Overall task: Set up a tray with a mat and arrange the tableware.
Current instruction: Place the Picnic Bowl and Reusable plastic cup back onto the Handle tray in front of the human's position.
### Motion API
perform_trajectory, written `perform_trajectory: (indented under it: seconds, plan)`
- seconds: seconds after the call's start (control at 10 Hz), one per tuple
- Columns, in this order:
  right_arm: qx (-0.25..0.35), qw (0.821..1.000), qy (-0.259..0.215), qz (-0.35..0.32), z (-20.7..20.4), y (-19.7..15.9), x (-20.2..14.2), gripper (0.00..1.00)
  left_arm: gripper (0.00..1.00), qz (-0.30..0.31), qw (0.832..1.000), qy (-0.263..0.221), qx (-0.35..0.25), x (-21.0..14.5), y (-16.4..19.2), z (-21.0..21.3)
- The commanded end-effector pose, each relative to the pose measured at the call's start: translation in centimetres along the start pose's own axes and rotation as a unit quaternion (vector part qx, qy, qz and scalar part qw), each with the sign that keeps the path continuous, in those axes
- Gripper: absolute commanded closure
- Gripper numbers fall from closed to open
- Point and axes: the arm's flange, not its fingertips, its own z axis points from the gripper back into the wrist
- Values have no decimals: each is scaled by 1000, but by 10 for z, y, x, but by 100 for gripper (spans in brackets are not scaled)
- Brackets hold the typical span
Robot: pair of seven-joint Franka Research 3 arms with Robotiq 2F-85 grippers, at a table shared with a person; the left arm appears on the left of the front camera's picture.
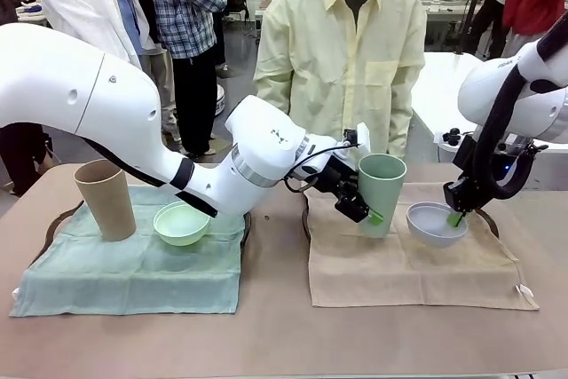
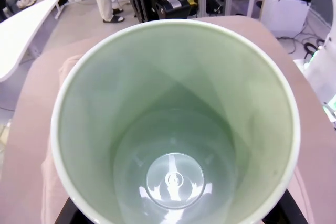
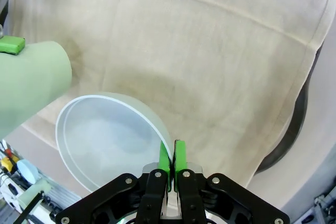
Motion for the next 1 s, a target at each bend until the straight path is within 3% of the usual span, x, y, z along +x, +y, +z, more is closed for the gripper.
perform_trajectory:
  seconds: [0.0,0.4,0.5,0.6,0.7,0.9]
  plan:
    - [14,1000,-18,6,-8,-7,4,96,18,0,1000,8,6,-2,8,-7]
    - [14,1000,-19,2,-15,-13,8,96,18,-1,1000,15,0,-9,9,-12]
    - [14,1000,-14,3,-17,-14,9,62,15,-2,1000,16,-2,-9,8,-11]
    - [13,1000,-12,5,-17,-15,9,36,0,-1,1000,16,-3,-9,8,-11]
    - [11,1000,-13,2,-15,-17,8,3,0,0,1000,16,-4,-8,8,-10]
    - [-15,1000,-13,0,-2,-17,5,0,0,12,999,35,-5,-5,6,-4]
